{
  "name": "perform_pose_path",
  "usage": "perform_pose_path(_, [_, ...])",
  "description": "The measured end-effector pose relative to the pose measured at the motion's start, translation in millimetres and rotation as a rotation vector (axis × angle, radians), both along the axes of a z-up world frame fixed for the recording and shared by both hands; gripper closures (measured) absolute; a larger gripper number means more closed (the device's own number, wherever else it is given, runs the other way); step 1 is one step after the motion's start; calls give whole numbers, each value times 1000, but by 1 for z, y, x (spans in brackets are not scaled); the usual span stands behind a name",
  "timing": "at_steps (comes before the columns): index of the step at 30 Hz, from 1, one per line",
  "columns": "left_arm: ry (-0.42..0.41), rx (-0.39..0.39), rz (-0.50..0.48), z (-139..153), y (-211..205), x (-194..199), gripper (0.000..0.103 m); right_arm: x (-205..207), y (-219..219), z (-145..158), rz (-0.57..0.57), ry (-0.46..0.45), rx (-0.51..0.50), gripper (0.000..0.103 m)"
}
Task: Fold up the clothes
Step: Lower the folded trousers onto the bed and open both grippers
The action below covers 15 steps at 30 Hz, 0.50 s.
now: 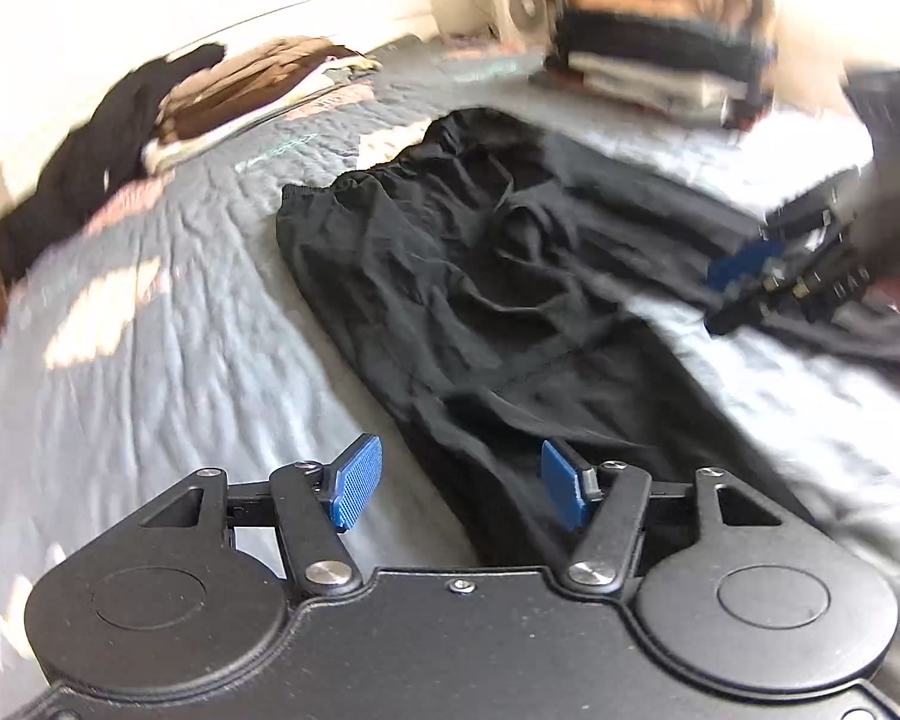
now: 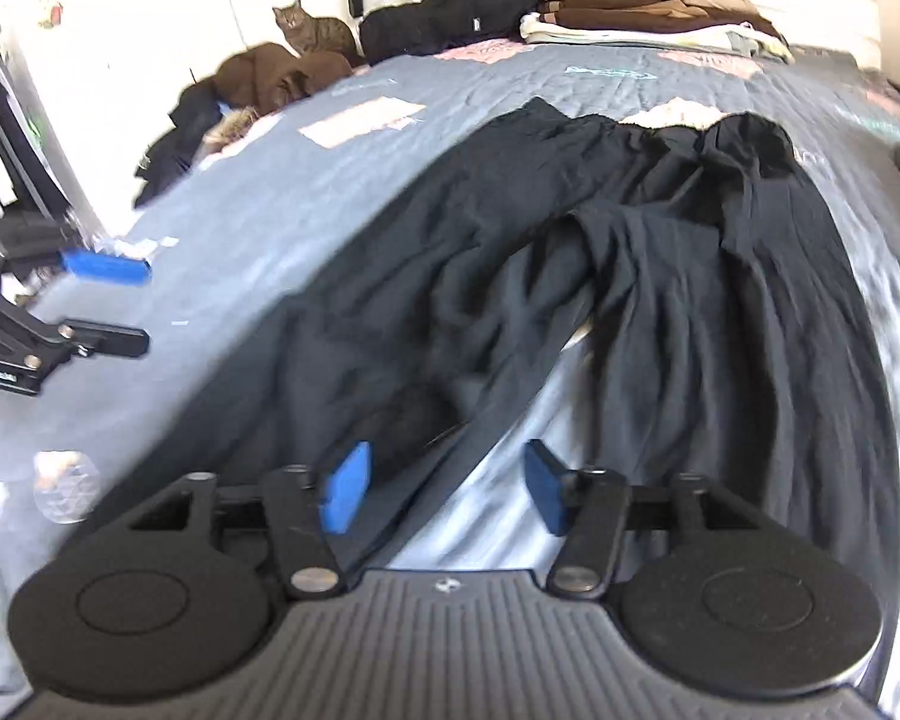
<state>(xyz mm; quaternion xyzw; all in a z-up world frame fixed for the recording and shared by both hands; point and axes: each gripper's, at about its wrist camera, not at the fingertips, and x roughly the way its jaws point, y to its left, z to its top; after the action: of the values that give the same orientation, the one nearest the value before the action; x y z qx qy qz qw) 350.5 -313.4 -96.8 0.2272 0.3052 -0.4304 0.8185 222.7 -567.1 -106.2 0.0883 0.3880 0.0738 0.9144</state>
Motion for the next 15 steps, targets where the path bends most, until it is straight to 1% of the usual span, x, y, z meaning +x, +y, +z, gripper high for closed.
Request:
perform_pose_path(1, [5,-19,26,-1,11,-12,45,-15,10,1,-5,-10,12,39])
perform_pose_path(3, [20,-72,102,-5,28,-34,45,-47,32,4,-11,-32,38,36])
perform_pose_path(6, [44,-156,222,-12,53,-69,45,-83,63,-1,-30,-68,114,35])
perform_pose_path(7, [52,-184,262,-15,61,-80,50,-92,71,-3,-44,-86,141,35])
perform_pose_path(8, [56,-198,274,-18,65,-88,63,-101,79,-5,-58,-104,168,35])
perform_pose_path(9, [58,-206,274,-23,67,-93,68,-100,87,-7,-38,-100,163,34])
perform_pose_path(10, [61,-215,274,-27,69,-99,70,-99,95,-10,-16,-93,154,34])
perform_pose_path(12, [76,-207,276,-34,73,-101,72,-97,111,-14,29,-80,137,34])
perform_pose_path(15, [101,-189,281,-44,79,-100,72,-98,120,-25,47,-45,81,34])
